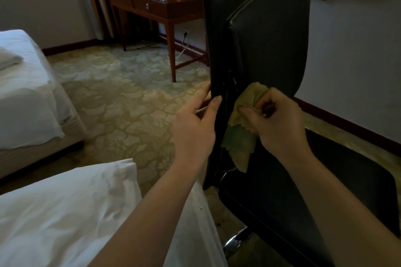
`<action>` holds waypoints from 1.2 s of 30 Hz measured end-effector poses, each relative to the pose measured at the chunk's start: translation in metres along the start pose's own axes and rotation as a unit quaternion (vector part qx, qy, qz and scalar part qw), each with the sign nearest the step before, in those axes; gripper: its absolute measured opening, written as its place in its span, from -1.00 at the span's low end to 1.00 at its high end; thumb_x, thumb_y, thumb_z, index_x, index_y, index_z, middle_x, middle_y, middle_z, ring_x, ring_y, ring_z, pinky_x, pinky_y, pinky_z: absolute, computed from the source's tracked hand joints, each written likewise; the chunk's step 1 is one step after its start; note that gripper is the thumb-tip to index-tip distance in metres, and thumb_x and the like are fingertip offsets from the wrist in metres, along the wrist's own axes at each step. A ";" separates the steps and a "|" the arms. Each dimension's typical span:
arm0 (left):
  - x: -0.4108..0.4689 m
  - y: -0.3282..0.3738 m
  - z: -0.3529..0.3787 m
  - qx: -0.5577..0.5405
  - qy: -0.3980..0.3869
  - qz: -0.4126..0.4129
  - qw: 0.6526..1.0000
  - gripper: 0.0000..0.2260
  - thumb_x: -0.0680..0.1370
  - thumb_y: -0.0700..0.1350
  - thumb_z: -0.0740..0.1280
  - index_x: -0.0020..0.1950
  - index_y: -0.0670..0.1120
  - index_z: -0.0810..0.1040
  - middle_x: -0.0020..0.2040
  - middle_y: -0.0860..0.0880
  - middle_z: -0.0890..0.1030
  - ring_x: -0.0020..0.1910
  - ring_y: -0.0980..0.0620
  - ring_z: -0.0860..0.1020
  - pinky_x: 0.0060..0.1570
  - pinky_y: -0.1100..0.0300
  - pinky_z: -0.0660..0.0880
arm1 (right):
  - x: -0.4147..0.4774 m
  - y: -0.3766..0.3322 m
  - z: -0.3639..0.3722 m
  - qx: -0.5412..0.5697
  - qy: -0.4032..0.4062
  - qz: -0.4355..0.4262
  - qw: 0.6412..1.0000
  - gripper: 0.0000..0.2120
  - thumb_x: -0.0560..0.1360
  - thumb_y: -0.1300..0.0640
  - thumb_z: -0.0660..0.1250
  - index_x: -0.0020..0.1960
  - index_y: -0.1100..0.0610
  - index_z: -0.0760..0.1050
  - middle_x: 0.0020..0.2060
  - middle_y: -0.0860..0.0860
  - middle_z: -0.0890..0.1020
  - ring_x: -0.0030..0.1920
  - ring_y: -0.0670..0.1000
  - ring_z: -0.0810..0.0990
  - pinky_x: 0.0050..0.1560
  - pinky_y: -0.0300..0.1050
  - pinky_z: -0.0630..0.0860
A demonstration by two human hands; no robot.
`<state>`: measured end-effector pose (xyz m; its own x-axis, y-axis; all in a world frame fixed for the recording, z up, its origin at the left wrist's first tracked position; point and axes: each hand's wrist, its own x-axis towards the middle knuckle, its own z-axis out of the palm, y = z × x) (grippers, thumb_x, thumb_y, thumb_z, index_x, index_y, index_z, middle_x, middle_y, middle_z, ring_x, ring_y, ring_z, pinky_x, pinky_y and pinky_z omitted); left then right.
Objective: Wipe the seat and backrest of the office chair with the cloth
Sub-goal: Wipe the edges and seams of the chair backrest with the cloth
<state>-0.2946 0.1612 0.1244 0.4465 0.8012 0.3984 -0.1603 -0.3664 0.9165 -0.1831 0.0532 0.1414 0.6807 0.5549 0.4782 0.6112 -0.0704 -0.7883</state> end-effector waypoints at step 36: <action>-0.004 -0.028 -0.013 -0.109 -0.104 -0.032 0.988 -0.41 0.57 -0.42 0.36 0.40 0.19 0.46 0.25 0.11 0.65 0.29 0.05 0.60 0.19 0.15 0.59 | 0.009 -0.005 0.002 -0.017 0.016 -0.035 0.999 -0.82 0.46 0.13 0.52 -0.15 0.10 0.51 -0.16 -0.04 0.62 -0.15 -0.14 0.62 -0.15 -0.31 0.55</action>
<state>-0.3030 0.1749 0.0974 0.6298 0.6964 0.3441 -0.3015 -0.1890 0.9345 -0.1806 0.0606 0.1486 0.6484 0.5324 0.5443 0.6705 -0.0606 -0.7395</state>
